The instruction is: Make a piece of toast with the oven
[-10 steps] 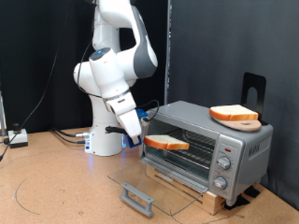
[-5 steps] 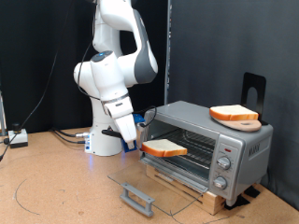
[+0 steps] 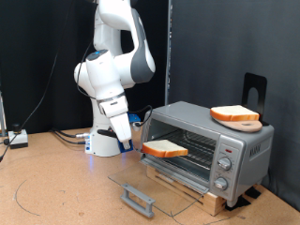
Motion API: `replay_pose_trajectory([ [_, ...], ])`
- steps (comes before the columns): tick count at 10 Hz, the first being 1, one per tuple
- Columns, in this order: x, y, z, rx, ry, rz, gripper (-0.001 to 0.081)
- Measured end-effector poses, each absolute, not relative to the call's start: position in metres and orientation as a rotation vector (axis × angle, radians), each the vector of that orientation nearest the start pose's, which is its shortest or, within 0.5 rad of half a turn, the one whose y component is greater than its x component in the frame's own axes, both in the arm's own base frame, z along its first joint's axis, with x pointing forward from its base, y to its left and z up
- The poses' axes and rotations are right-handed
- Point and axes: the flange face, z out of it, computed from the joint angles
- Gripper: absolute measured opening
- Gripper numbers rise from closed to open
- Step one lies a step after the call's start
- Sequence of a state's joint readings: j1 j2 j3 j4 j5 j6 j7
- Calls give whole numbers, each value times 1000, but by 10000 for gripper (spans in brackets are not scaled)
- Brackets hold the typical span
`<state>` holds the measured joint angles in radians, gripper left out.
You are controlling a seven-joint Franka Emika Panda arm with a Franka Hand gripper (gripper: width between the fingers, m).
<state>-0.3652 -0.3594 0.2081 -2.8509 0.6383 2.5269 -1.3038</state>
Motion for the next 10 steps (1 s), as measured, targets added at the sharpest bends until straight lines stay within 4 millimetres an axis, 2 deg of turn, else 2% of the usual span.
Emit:
replay_pose_trajectory([
  [4,345,-58,297,-2728,-916,-349,422],
  [10,335,-9,305,-2641,-1005,-357,422],
])
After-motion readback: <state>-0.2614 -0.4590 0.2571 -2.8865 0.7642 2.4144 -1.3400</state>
